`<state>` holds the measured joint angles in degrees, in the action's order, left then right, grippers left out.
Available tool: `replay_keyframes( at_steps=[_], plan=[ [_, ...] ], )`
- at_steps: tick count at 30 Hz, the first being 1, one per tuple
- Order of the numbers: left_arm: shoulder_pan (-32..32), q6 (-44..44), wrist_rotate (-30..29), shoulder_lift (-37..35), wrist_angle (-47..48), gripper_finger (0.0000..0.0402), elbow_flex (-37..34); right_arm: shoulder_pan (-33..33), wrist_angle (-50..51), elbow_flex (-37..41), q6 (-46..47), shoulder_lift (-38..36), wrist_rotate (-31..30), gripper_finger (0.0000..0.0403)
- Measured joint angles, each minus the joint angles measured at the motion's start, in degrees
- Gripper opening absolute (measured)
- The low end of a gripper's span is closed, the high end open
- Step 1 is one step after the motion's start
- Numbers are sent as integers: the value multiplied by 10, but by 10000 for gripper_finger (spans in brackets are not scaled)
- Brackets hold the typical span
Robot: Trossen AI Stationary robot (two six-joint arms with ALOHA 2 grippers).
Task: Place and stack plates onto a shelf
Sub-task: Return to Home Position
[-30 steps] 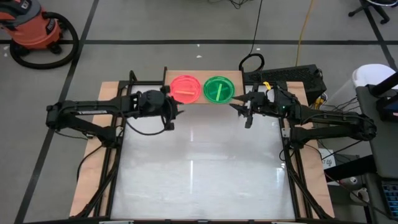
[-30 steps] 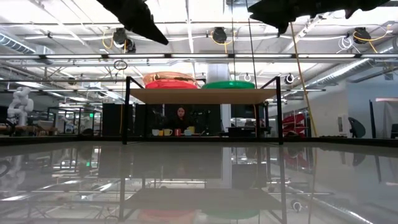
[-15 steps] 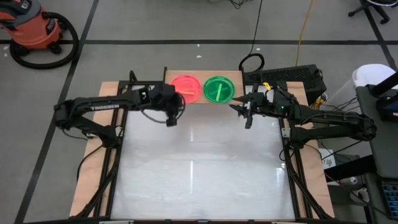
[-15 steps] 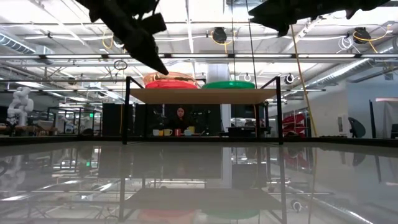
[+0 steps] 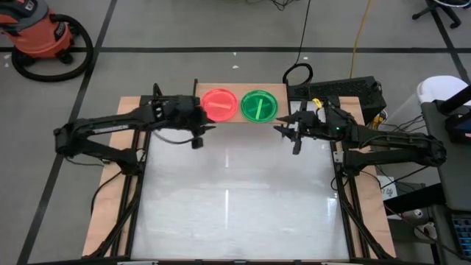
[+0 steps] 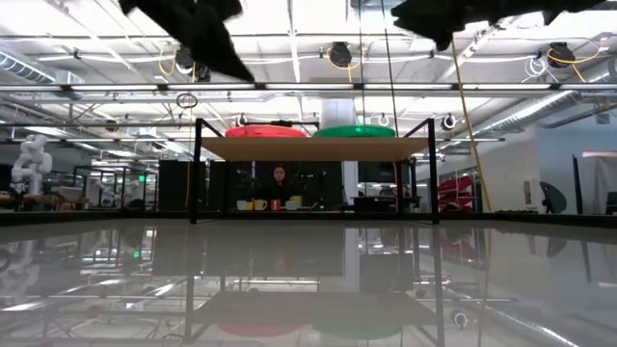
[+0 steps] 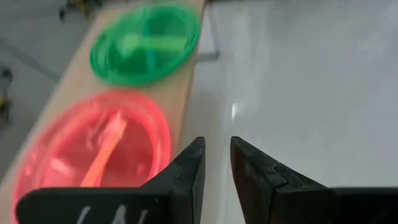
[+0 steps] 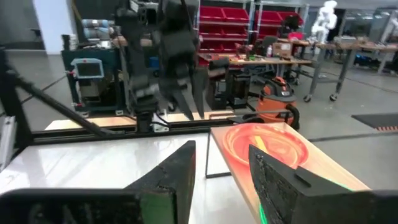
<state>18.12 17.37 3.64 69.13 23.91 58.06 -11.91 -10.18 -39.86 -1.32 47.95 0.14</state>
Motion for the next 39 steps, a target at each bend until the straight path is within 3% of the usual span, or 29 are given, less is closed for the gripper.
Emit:
replay_keyframes(
  at_steps=[4,9,11,15,20,30,39],
  plan=[
    [-34,-3,4,-76,0,80,0,20,62,0,-22,-48,0,98],
    [-87,-10,-4,-158,3,80,0,45,174,0,-31,-123,0,19],
    [-110,-10,-20,-187,-2,80,-8,55,199,7,-34,-150,-1,7],
    [-147,-10,-56,-248,-20,71,-48,71,192,50,-30,-211,-2,7],
    [-165,-16,-67,-330,-57,9,-130,76,145,121,-28,-283,-3,2],
    [-176,-40,-61,-488,-154,3,-303,75,80,237,-28,-355,-2,1],
    [-176,-67,-5,-622,-261,2,-448,75,46,304,-28,-372,-2,0]
  ],
)
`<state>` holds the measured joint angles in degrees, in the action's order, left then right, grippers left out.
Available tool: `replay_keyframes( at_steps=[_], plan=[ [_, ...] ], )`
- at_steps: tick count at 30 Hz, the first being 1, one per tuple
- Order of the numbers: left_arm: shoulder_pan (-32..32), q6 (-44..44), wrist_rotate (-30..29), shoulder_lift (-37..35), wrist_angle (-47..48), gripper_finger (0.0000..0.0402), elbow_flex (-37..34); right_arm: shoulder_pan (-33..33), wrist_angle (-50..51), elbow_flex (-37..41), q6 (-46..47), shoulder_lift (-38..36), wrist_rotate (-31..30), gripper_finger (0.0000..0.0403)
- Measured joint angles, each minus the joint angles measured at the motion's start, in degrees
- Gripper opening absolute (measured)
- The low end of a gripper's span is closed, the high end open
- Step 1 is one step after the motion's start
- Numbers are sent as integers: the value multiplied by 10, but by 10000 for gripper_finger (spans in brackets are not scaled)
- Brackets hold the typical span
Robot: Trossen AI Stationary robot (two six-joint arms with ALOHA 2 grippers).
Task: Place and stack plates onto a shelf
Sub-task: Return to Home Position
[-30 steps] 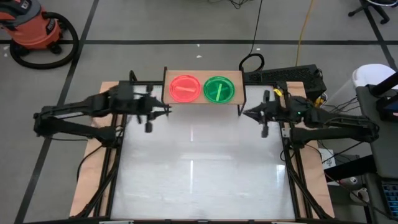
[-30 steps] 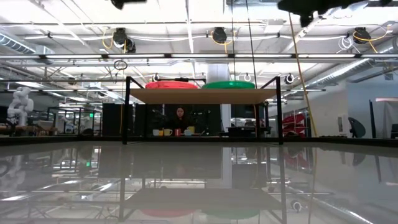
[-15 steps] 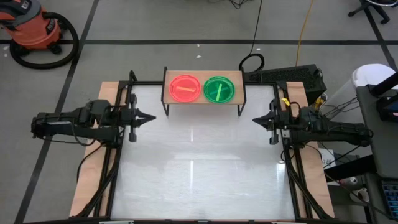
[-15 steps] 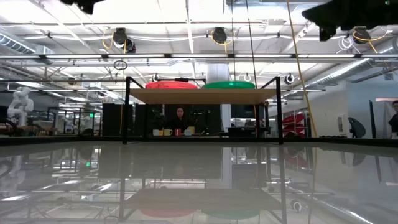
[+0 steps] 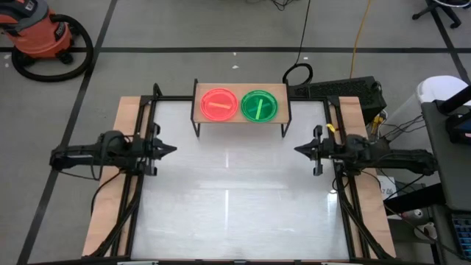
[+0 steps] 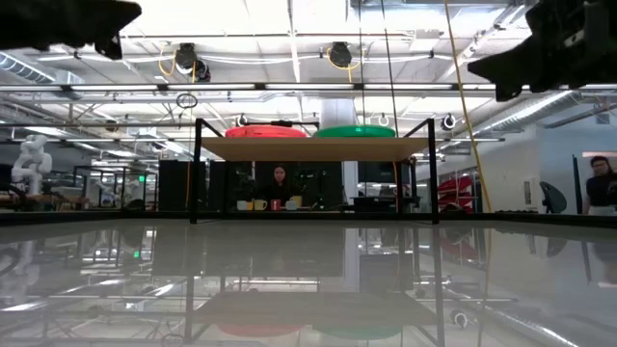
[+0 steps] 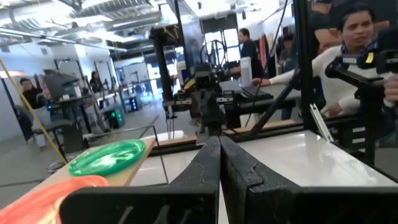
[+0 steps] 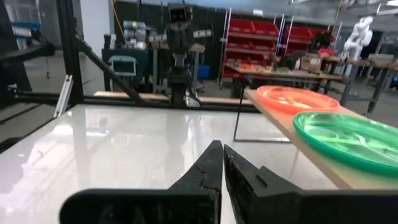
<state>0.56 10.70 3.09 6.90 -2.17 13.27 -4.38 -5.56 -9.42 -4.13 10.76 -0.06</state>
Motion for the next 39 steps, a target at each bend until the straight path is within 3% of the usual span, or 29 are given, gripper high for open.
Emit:
replay_keyframes(
  at_steps=[7,11,39],
  plan=[
    [0,-8,1,-45,-58,2,-83,0,-141,83,-24,1,1,0],
    [0,-15,2,-48,-95,2,-128,0,-113,82,-26,4,1,0],
    [1,-35,18,-40,-80,16,-127,0,-130,85,-26,3,1,0]
  ],
)
